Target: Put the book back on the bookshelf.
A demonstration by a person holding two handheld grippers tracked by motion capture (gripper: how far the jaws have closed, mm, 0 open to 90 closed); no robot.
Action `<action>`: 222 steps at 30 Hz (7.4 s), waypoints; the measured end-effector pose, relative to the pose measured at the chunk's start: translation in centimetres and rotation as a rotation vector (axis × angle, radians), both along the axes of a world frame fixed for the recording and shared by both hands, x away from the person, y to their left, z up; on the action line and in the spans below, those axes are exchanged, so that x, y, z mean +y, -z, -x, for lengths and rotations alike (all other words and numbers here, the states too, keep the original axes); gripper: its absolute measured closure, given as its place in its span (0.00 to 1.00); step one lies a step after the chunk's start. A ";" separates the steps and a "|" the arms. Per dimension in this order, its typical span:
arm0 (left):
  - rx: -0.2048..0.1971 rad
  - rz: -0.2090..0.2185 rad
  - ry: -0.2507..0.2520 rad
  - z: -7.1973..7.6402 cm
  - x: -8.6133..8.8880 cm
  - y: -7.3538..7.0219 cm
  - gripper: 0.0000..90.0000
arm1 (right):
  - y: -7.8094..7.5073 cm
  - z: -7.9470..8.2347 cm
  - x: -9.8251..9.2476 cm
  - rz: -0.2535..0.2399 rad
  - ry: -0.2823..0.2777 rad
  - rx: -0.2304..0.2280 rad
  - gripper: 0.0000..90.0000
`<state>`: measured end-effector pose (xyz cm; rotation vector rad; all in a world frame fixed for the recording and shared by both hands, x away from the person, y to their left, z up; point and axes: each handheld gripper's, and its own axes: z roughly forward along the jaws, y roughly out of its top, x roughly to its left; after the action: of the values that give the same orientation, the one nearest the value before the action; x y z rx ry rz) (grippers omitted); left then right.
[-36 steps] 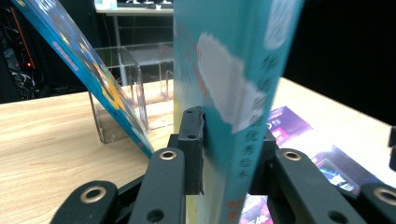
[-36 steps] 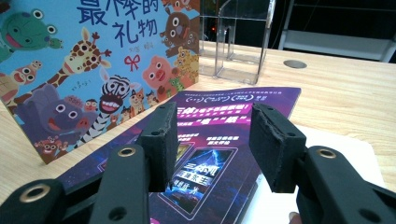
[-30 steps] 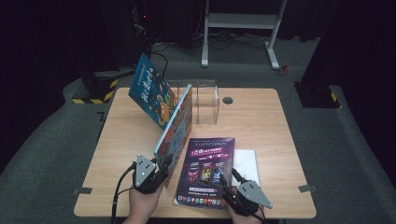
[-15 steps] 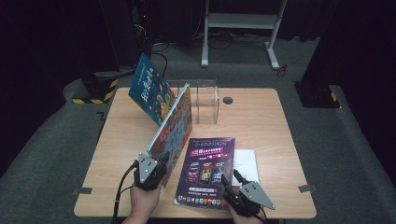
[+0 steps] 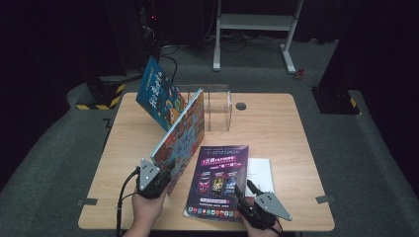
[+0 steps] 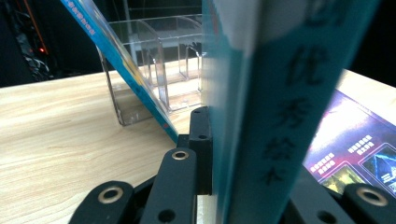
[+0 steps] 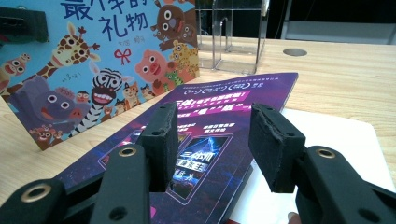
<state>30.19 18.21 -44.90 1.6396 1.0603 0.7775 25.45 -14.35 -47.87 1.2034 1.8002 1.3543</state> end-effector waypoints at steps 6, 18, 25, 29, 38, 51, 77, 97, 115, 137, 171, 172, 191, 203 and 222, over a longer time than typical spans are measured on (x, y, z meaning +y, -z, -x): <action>0.014 0.005 -0.003 0.0 0.0 -0.1 0.89 | 0.0 0.1 0.0 0.000 -0.003 0.001 0.59; 0.074 0.025 0.066 -0.6 0.6 -0.6 0.86 | 0.1 0.0 -0.1 -0.008 -0.004 0.010 0.58; 0.033 0.007 0.047 -0.4 0.4 -0.2 0.87 | 0.2 0.0 0.0 -0.005 -0.007 0.013 0.58; 0.016 0.048 0.026 -0.4 0.8 0.1 0.90 | 0.2 0.0 0.0 -0.006 -0.009 0.015 0.58; -0.041 0.110 0.011 0.2 0.7 0.8 0.90 | 0.4 -0.1 -0.1 -0.009 -0.006 0.024 0.58; -0.066 0.100 0.015 0.3 0.5 0.9 0.90 | 0.4 -0.1 0.0 -0.009 -0.011 0.030 0.59; -0.173 0.175 0.013 -0.2 1.1 -1.4 0.90 | 0.5 -0.1 0.0 -0.010 -0.012 0.039 0.59; -0.269 0.253 -0.007 0.5 2.6 -4.7 0.90 | 0.4 -0.1 -0.4 -0.017 -0.007 0.034 0.60; -0.340 0.288 -0.119 1.2 4.7 -7.2 0.90 | 0.3 -0.1 -0.5 -0.018 -0.001 0.026 0.60; -0.369 0.243 -0.202 -3.2 3.5 -9.1 0.90 | 0.2 0.0 -0.9 -0.028 0.002 0.025 0.60; -0.304 0.199 -0.277 -10.2 0.7 -7.4 0.90 | 0.3 -0.1 -1.1 -0.049 0.003 0.039 0.61; -0.305 0.199 -0.278 -10.4 0.6 -7.3 0.90 | 0.3 -0.1 -1.2 -0.049 0.003 0.038 0.61; -0.294 0.192 -0.331 -12.6 -1.1 -5.8 0.90 | 0.3 -0.1 -1.5 -0.061 0.004 0.041 0.61; -0.297 0.194 -0.358 -13.0 -1.8 -4.5 0.90 | 0.3 -0.1 -1.6 -0.063 0.001 0.041 0.61; -0.279 0.225 -0.367 -13.2 -2.3 -1.6 0.90 | 0.3 -0.1 -1.7 -0.061 0.003 0.041 0.61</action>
<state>43.44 15.90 -43.31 1.1222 1.2113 1.0507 25.55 -16.10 -48.16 1.2743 1.7961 1.4017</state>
